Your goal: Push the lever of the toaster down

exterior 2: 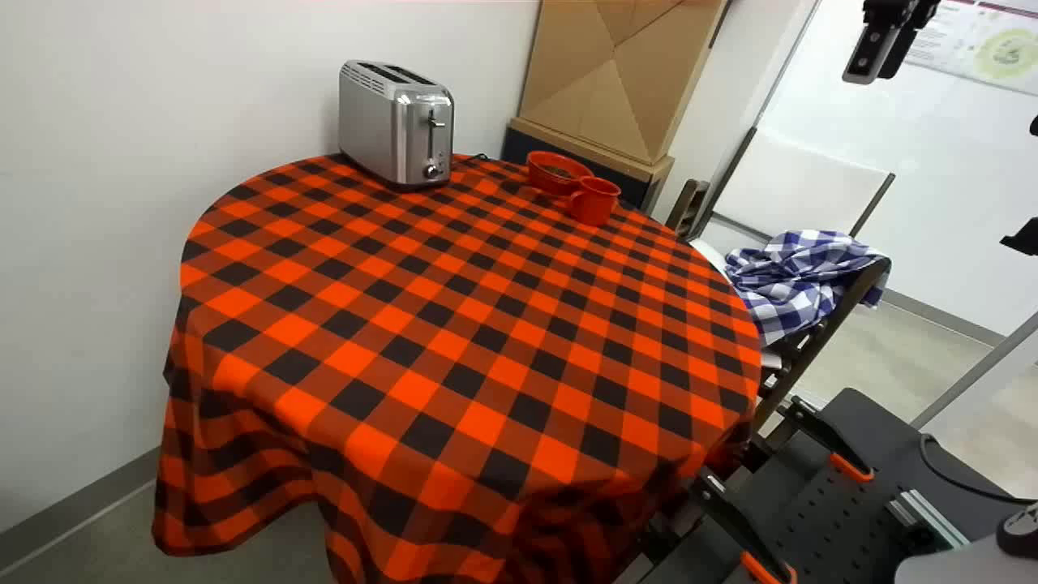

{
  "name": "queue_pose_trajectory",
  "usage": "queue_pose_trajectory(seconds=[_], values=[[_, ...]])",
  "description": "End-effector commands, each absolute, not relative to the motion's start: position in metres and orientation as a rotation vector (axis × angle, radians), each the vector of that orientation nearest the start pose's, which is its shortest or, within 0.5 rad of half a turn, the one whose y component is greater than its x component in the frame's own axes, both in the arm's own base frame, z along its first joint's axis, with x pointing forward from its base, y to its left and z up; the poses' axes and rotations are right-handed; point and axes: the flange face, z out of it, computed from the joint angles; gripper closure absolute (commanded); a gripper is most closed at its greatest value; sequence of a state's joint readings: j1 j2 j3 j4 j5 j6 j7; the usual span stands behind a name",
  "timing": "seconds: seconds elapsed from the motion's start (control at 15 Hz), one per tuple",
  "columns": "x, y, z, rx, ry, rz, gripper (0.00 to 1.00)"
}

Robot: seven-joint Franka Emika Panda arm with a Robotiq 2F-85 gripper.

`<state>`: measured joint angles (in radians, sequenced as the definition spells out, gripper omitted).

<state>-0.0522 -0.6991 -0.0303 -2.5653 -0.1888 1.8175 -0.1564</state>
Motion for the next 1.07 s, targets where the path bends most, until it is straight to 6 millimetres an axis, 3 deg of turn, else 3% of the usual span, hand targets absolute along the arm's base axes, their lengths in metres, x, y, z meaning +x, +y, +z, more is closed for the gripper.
queue_pose_trajectory(seconds=[0.0,0.27,0.6,1.0], values=[[0.332,-0.043,0.485,-3.288,-0.217,0.111,0.0],[0.378,-0.068,0.477,-3.339,-0.263,0.092,0.0],[0.464,-0.099,0.458,-3.369,-0.31,0.001,0.0],[0.581,-0.088,0.439,-3.365,-0.423,-0.055,0.0]])
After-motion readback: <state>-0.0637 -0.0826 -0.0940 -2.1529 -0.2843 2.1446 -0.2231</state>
